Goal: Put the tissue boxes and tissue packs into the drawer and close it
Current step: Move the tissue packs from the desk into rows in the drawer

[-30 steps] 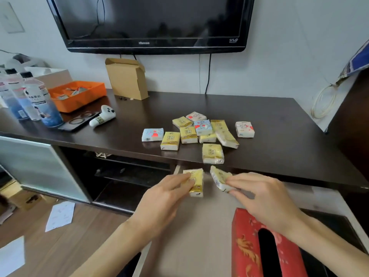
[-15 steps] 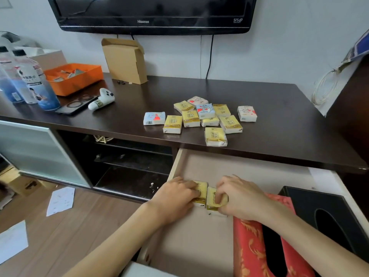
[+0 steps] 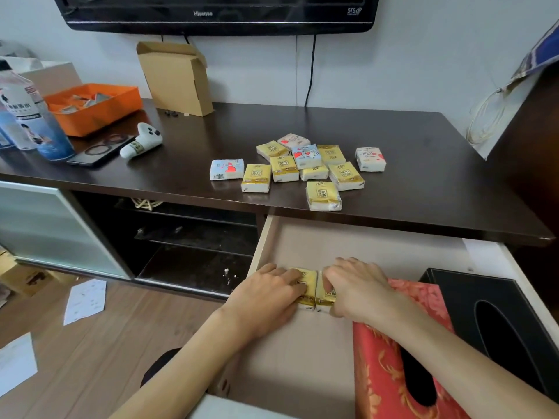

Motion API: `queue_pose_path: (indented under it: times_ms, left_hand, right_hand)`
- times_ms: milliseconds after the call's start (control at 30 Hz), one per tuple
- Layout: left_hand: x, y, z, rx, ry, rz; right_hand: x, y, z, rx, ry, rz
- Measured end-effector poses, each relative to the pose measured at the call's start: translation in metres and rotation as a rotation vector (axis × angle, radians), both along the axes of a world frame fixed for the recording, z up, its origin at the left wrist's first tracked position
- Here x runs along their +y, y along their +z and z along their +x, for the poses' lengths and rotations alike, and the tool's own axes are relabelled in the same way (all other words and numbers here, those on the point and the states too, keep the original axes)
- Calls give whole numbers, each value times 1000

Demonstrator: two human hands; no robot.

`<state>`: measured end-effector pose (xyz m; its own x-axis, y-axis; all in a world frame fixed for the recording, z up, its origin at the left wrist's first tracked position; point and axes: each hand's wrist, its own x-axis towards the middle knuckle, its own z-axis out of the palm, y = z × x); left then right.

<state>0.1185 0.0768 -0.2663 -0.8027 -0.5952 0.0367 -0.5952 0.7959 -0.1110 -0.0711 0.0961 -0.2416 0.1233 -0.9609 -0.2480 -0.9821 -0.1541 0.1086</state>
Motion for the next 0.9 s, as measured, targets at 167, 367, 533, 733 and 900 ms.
queue_pose_path:
  times_ms: [167,367,533,733,900]
  left_hand:
    - [2,2,1,23,13,34]
    - [3,9,5,312,36,160]
    - [-25,42,20,800,215,63]
    - [-103,91,20,395,516,5]
    - [-107,76,17,315,520,-96]
  right_hand:
    - [3,1,-2,-38,26,-16]
    - [11,14,-13,-407,56,-82]
    - [-8,59,-38,-1056,80,-327]
    - [-69,64,-44,-408,80,-395]
    - [-74,44,-46,-505,103,-489]
